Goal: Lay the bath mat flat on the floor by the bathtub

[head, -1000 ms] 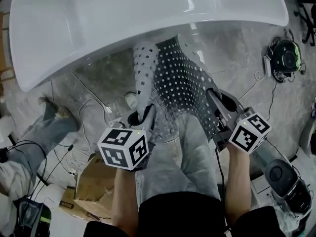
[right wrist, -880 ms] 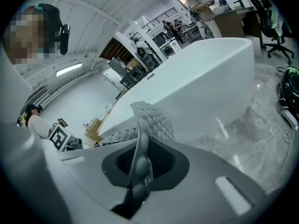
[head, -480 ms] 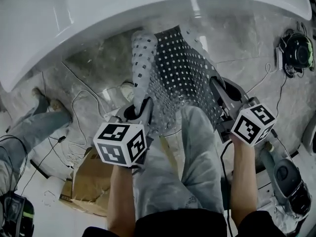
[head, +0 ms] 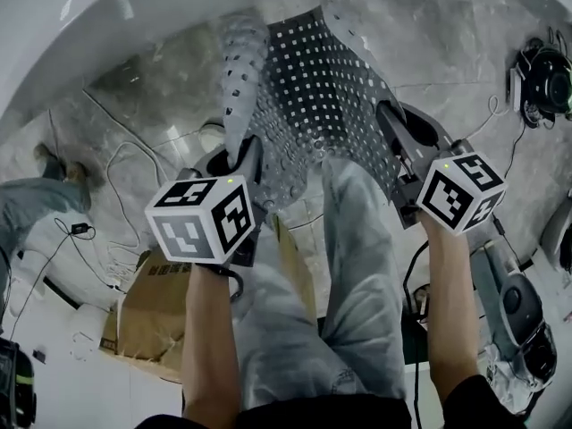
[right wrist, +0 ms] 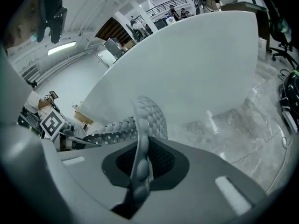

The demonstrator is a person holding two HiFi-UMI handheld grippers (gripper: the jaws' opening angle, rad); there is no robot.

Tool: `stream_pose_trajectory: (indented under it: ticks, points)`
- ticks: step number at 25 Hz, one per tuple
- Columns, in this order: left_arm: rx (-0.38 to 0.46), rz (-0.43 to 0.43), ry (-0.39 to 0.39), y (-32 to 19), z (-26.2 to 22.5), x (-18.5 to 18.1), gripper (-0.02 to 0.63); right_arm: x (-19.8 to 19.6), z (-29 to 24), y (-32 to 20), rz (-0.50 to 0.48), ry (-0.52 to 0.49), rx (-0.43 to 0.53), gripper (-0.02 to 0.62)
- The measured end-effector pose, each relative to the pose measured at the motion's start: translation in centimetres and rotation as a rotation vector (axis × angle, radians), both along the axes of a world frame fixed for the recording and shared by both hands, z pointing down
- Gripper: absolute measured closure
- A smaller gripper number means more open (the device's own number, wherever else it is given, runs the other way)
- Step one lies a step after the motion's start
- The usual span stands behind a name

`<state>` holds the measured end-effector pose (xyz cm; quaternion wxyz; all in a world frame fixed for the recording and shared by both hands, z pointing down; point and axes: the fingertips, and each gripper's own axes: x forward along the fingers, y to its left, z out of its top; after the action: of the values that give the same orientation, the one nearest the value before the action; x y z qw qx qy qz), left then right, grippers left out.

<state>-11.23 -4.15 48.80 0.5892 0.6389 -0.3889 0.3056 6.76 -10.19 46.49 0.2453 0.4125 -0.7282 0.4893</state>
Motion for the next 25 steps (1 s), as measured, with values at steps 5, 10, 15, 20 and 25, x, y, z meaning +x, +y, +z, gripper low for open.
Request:
stream_pose_trajectory:
  ticks: [5,10,15,20,25]
  points:
    - [0.000,0.008,-0.006,-0.6,2.7,1.5,0.584,0.9,3.8,1.1,0.014,0.016,-0.022,0.575]
    - [0.011,0.076,-0.045,-1.2,5.9,2.3,0.583,1.7,7.3,0.6,0.004,0.025,-0.037,0.575]
    - [0.042,0.124,-0.094,0.0,8.1,2.9,0.583,3.2,9.7,1.5,0.017,0.027,-0.013,0.575]
    - [0.045,0.102,-0.124,1.8,10.2,2.7,0.584,4.5,12.1,3.2,0.026,0.017,-0.007,0.575]
    - [0.041,0.113,-0.168,3.0,12.2,1.8,0.583,4.3,14.6,4.4,0.012,0.010,-0.006,0.575]
